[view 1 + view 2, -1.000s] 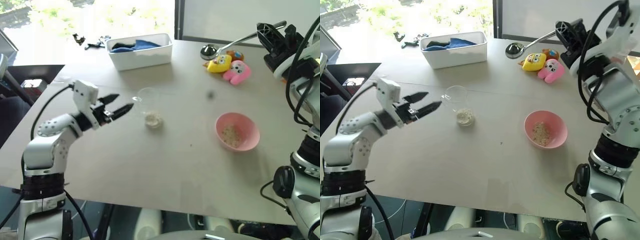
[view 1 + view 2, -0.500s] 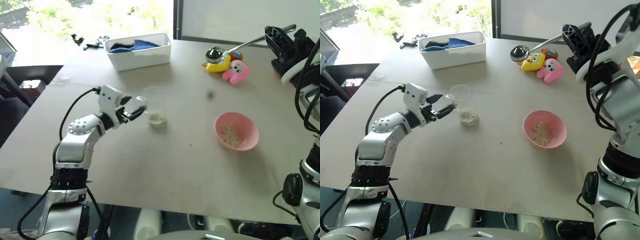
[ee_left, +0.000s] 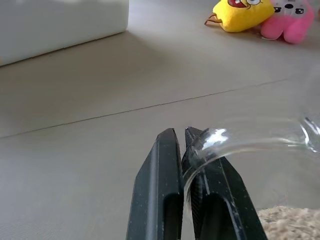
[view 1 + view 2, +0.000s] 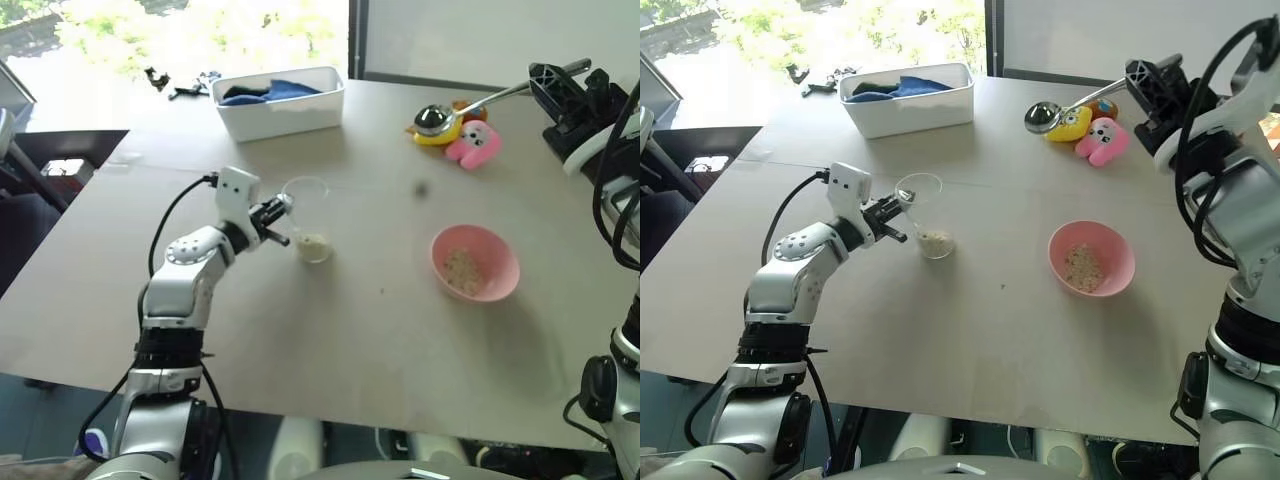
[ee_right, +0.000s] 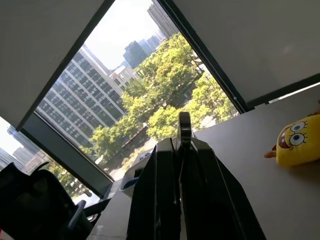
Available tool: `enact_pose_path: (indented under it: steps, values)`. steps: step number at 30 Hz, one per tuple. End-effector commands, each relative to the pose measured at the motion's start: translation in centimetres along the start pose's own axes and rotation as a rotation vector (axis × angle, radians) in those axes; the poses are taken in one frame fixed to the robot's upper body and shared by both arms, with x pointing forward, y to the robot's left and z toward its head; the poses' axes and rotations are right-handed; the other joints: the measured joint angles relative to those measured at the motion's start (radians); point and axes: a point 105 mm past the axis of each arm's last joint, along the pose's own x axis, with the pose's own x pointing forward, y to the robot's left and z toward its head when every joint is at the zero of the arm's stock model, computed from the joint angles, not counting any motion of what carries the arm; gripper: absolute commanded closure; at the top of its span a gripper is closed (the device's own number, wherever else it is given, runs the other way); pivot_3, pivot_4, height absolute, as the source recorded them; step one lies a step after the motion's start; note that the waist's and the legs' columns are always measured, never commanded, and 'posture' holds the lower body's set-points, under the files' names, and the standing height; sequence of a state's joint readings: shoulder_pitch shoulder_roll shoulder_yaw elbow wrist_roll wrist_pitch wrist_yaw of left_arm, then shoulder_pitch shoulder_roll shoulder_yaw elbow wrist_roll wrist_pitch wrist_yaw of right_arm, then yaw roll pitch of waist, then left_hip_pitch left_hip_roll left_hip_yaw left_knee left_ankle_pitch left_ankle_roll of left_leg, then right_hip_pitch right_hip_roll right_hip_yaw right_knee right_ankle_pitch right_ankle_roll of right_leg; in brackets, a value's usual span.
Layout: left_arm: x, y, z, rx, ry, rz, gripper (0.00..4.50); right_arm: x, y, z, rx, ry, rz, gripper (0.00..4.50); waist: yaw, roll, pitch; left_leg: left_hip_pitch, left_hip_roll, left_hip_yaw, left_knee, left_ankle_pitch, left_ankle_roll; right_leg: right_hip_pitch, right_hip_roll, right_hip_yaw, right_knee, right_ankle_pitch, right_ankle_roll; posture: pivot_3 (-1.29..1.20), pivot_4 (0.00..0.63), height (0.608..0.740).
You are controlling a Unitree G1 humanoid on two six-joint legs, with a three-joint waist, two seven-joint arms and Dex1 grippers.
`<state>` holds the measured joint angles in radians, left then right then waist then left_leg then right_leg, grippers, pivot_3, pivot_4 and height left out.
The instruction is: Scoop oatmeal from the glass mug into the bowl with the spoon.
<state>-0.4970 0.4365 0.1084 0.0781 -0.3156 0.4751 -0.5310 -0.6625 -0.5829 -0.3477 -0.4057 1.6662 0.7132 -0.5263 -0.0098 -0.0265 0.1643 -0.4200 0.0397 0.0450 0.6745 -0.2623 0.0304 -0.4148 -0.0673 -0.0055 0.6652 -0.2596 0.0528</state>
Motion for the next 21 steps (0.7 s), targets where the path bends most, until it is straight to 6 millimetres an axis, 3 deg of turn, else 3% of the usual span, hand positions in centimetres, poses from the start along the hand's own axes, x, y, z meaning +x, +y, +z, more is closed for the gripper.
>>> enact_pose_path:
  steps: [1,5,10,16,21]
  values:
    - [1.2,-0.5,3.5,0.013,-0.101,0.007,4.48,-0.1,3.4,-0.3,-0.09,0.02,0.137,4.5,0.001,0.0,0.0,0.0,0.0,0.0,0.0,0.0,0.0,0.0,0.0,0.0,0.0,0.0,0.0,0.0,0.15,0.74]
    - [3.3,-2.0,5.8,0.069,-0.161,-0.025,4.48,0.5,4.9,-1.5,-0.156,0.076,0.205,4.5,0.003,0.0,0.0,-0.001,-0.001,-0.001,0.002,0.0,0.0,0.0,0.001,-0.001,0.0,0.0,0.0,0.0,0.15,0.74]
    - [6.0,-3.8,7.6,0.207,-0.222,-0.062,4.48,1.4,5.9,-1.7,-0.225,0.094,0.248,4.5,0.004,0.0,0.0,-0.002,-0.002,0.0,0.002,0.0,0.0,0.0,0.001,-0.001,-0.002,0.0,0.001,0.0,0.15,0.74]
    - [7.6,-5.6,9.0,0.341,-0.308,-0.12,4.48,2.2,5.8,-1.5,-0.306,0.105,0.244,4.5,0.003,0.0,0.0,-0.004,-0.002,0.002,0.002,0.0,0.0,-0.001,0.001,-0.002,-0.003,0.0,0.001,0.0,0.15,0.74]
    - [8.2,-7.3,10.6,0.416,-0.398,-0.156,4.48,2.8,4.4,-2.9,-0.517,0.173,0.179,4.5,0.004,0.0,0.0,-0.009,-0.002,0.001,0.005,0.0,-0.001,-0.003,0.001,-0.005,-0.002,0.0,0.001,0.0,0.15,0.74]
